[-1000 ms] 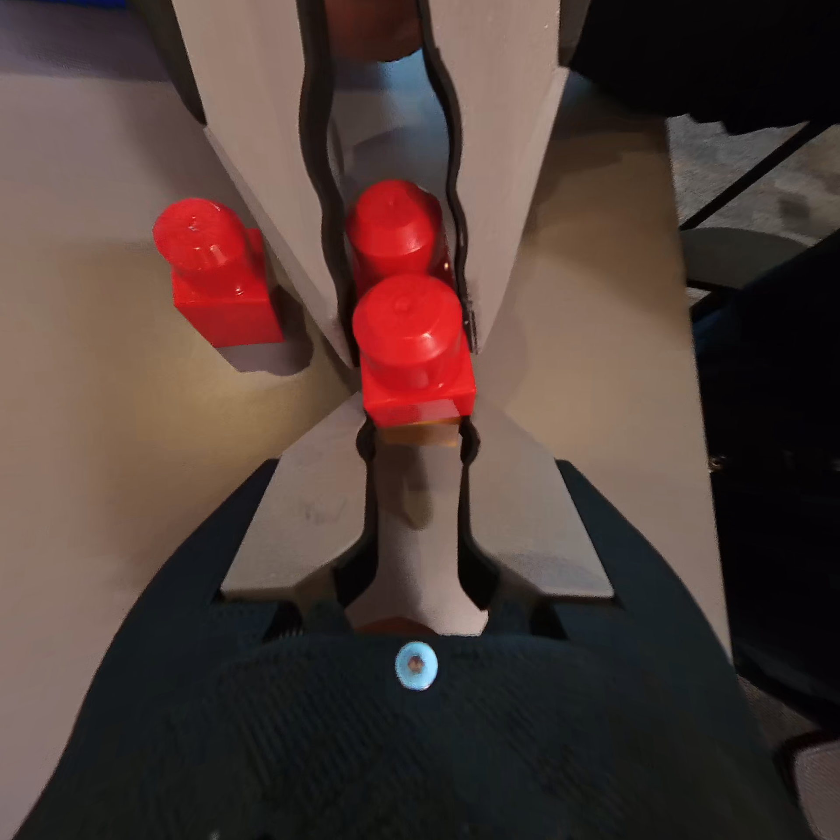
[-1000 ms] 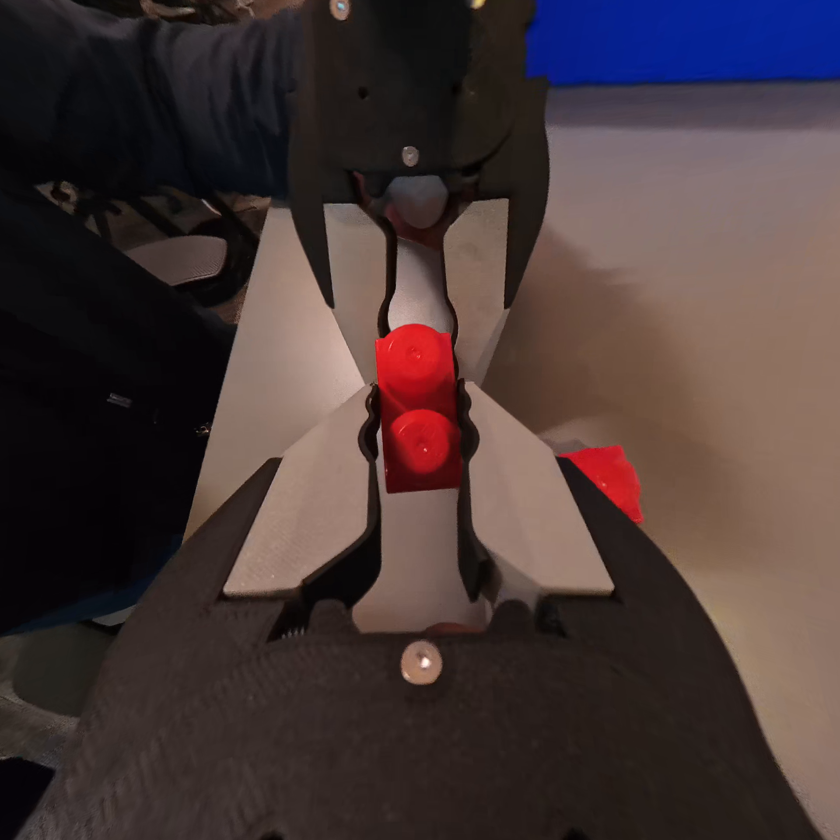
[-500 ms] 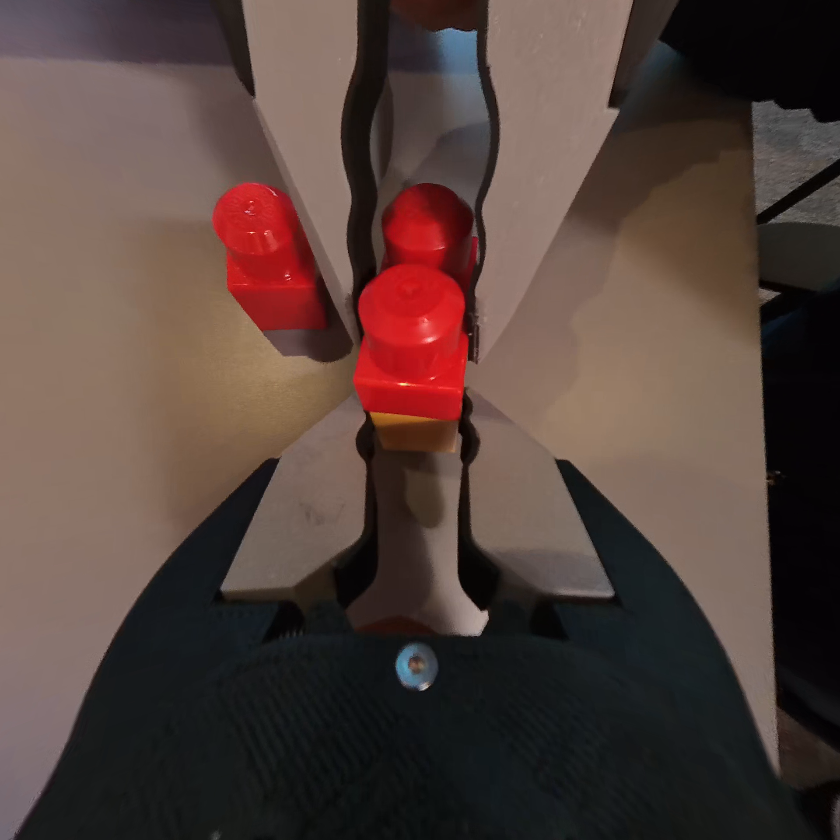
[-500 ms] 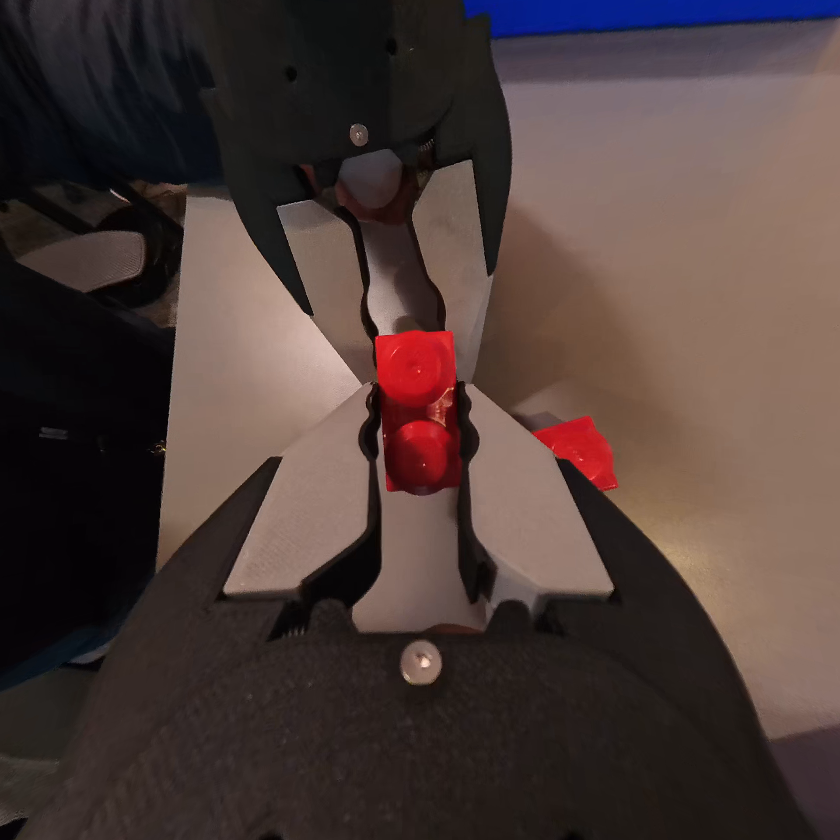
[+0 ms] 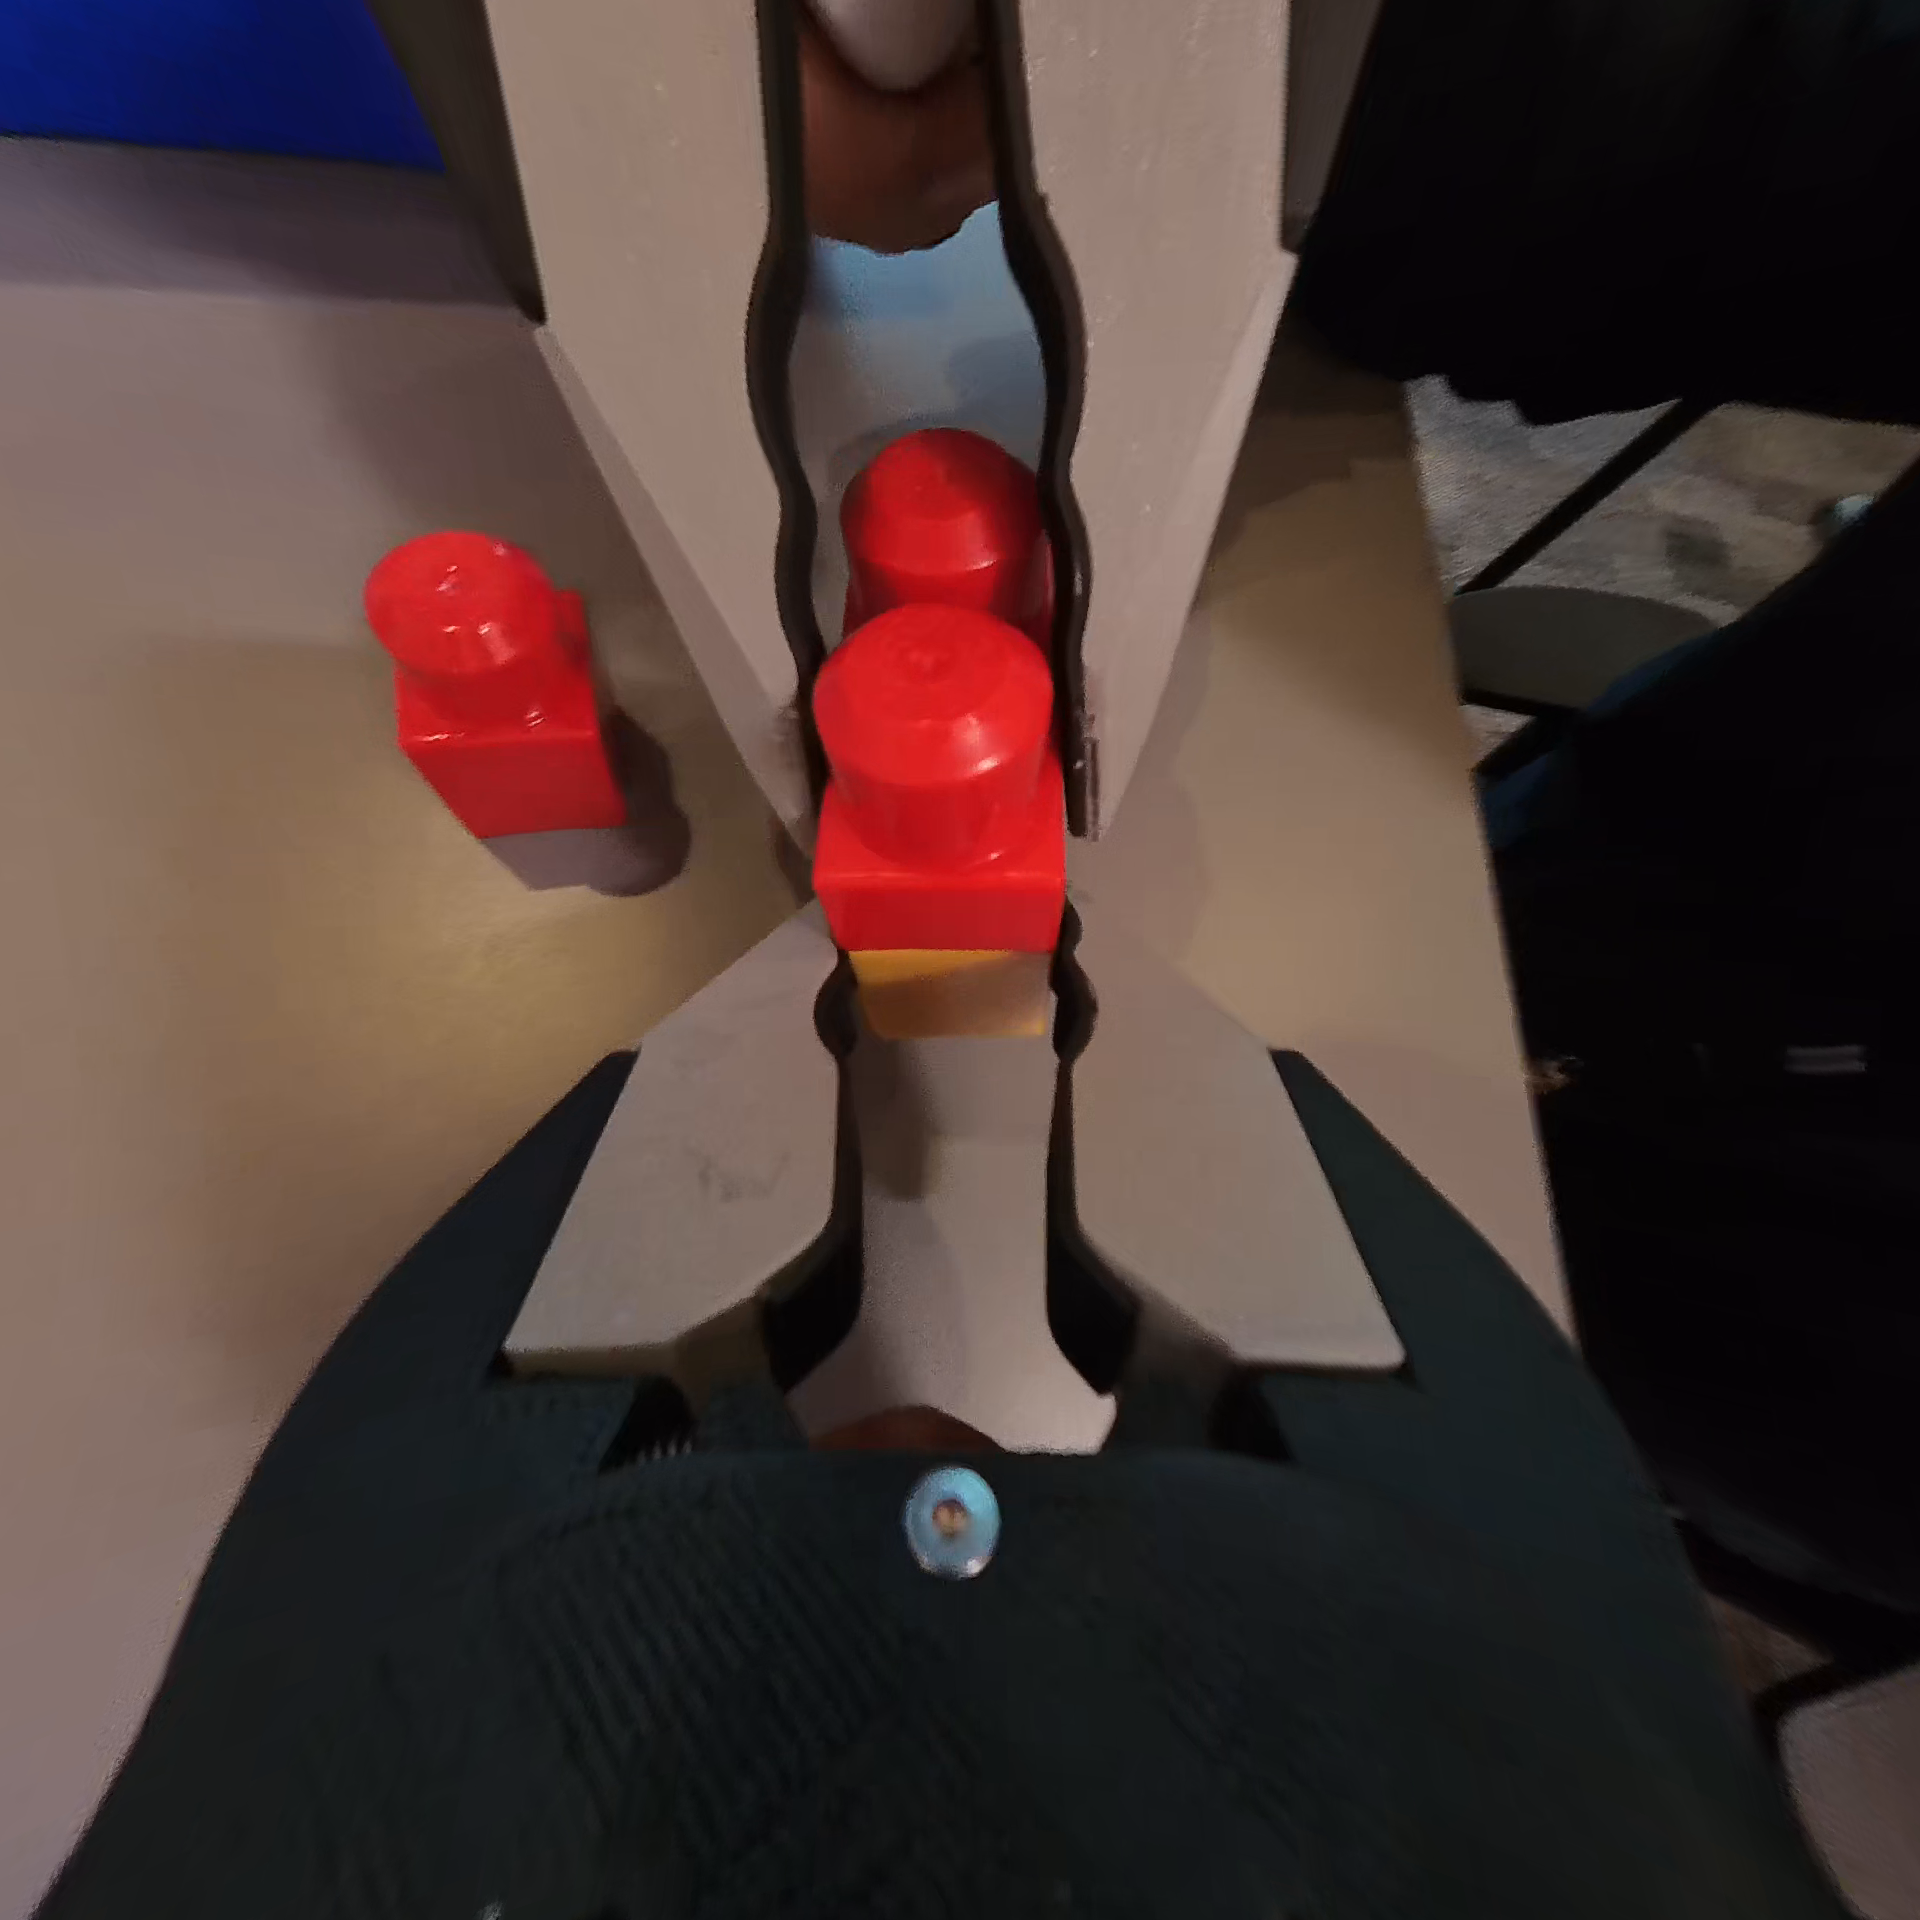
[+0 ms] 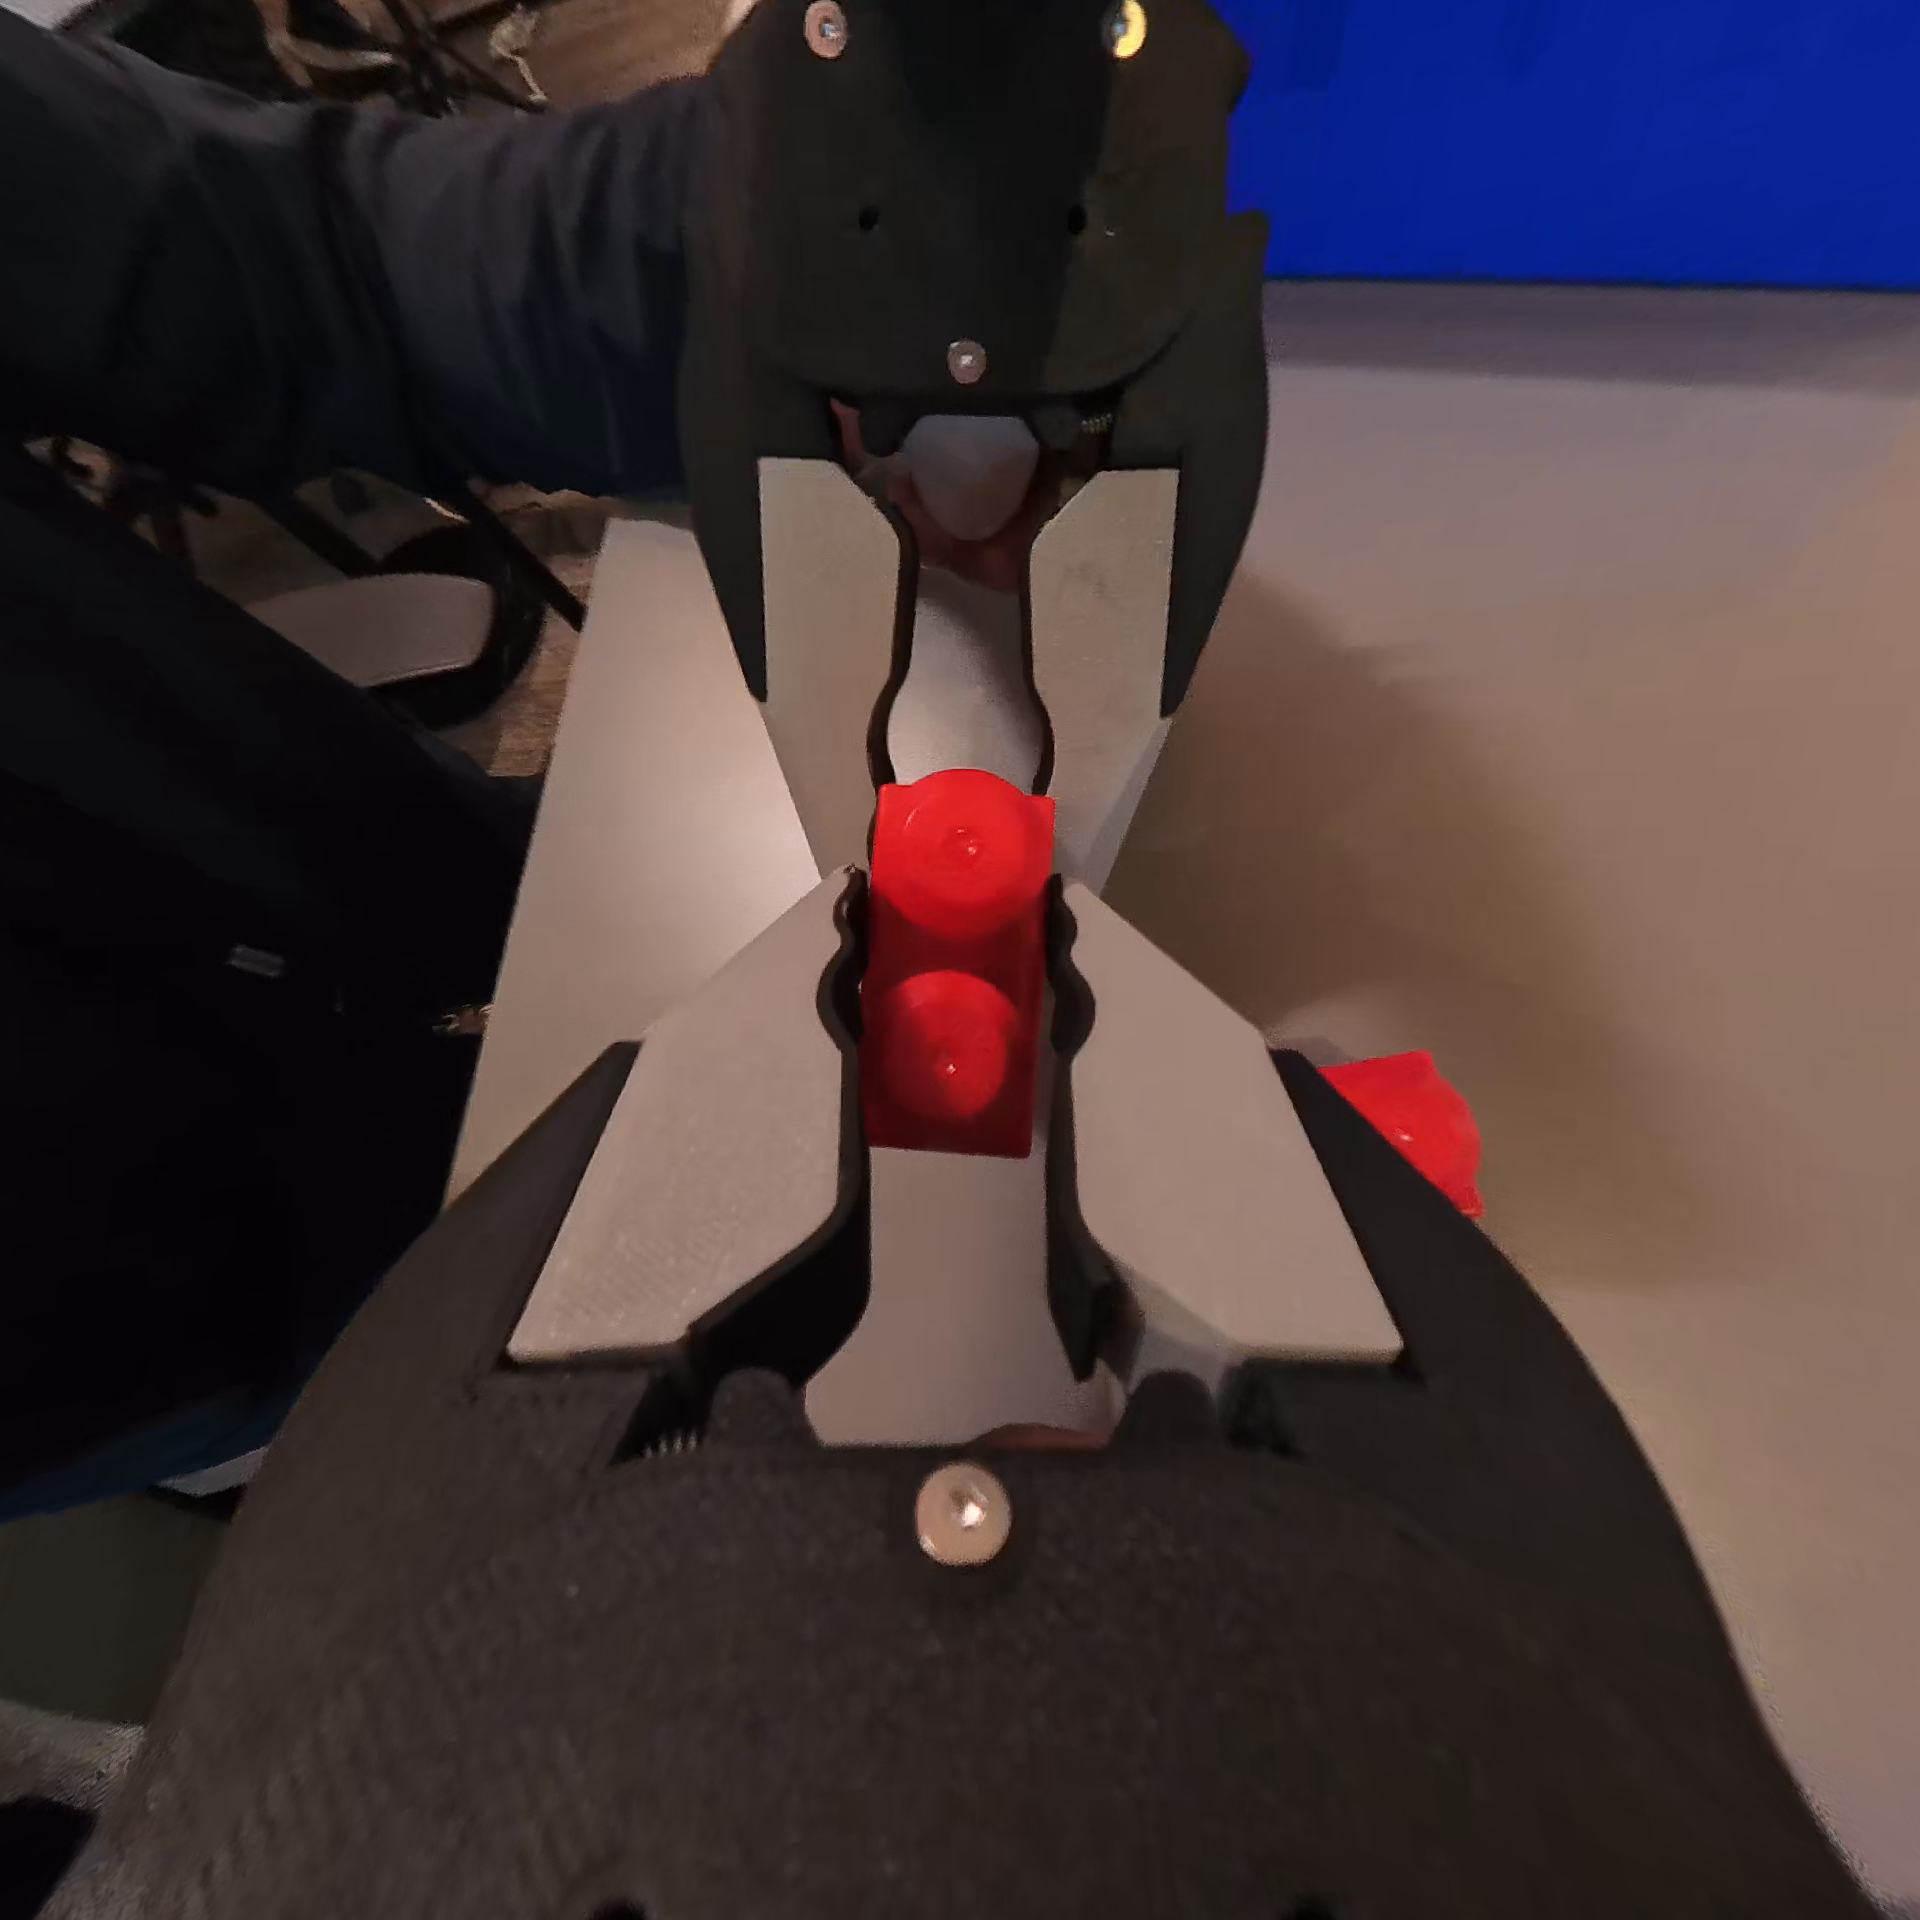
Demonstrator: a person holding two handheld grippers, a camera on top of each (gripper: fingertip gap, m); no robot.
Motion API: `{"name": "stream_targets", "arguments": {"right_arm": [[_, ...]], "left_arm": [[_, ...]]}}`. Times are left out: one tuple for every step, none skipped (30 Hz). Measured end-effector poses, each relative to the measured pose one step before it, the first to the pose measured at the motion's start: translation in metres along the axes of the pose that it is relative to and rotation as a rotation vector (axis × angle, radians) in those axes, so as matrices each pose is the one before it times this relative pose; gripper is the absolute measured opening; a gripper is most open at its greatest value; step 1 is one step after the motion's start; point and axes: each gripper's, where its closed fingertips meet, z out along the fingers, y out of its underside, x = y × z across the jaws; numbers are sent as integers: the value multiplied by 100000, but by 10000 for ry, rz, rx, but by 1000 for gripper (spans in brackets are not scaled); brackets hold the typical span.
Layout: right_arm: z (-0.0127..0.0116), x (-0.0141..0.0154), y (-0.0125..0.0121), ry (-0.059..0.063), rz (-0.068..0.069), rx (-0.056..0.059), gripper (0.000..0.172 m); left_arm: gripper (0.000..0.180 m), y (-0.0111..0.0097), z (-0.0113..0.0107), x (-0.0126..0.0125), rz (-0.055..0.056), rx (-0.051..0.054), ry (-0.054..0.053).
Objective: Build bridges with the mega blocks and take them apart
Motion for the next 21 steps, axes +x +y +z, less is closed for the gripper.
{"name": "stream_targets", "arguments": {"right_arm": [[-154, -529, 5, -304, -46, 19, 30], [-68, -439, 98, -189, -77, -100, 31], [25, -203, 240, -16, -73, -233, 31], [101, -193, 194, -53, 35, -226, 30], [151, -153, 174, -110, 102, -187, 30], [125, -87, 118, -120, 89, -108, 30], [85, -24, 106, -71, 18, -50, 30], [27, 68, 102, -1, 38, -15, 31], [-35, 41, 83, -3, 55, -3, 31], [-81, 17, 16, 19, 37, 12, 30], [-70, 2, 5, 7, 52, 26, 30], [-49, 27, 45, 0, 61, -2, 30], [-26, 20, 77, -25, 72, -20, 30], [38, -25, 106, -76, 85, -29, 30], [85, -11, 174, -86, 70, -57, 30], [118, 62, 179, -55, 19, -65, 30], [38, 139, -22, 9, -32, 69, 31], [-144, 60, -444, -9, -16, 355, 31], [-290, -146, -869, -67, 3, 581, 31], [-354, -206, -843, 0, -59, 494, 32], [-479, 190, -675, 296, -182, 340, 33]], "left_arm": [[32, -258, -88, 727, -132, 168, 505], [32, -136, 3, 525, -106, 84, 346], [32, 37, 109, 246, -74, -28, 151], [32, 136, 190, 262, -97, -75, 188], [32, 164, 231, 168, -30, -105, 102], [32, 102, 231, 71, -7, -66, 46], [32, 51, 181, -11, -52, -35, 22], [32, 9, 91, -86, -52, 5, -13], [32, -45, 72, -34, -49, 20, 7], [32, -118, 47, -28, -27, 62, -13], [32, -90, 15, -20, -28, 31, -13], [32, -38, 44, -55, 16, -13, -72], [32, 0, 78, -29, -7, -32, -38], [32, 63, 96, 48, -58, -30, 57], [32, 137, 149, 28, -87, -53, 82], [32, 197, 155, -43, -81, -77, 47], [33, 59, -35, -143, -71, 38, 26], [33, -228, -330, 92, -98, 267, 230], [34, -432, -571, 576, -254, 414, 621], [33, -624, -712, 519, -251, 480, 575], [34, -754, -708, -11, -40, 550, 96]]}}
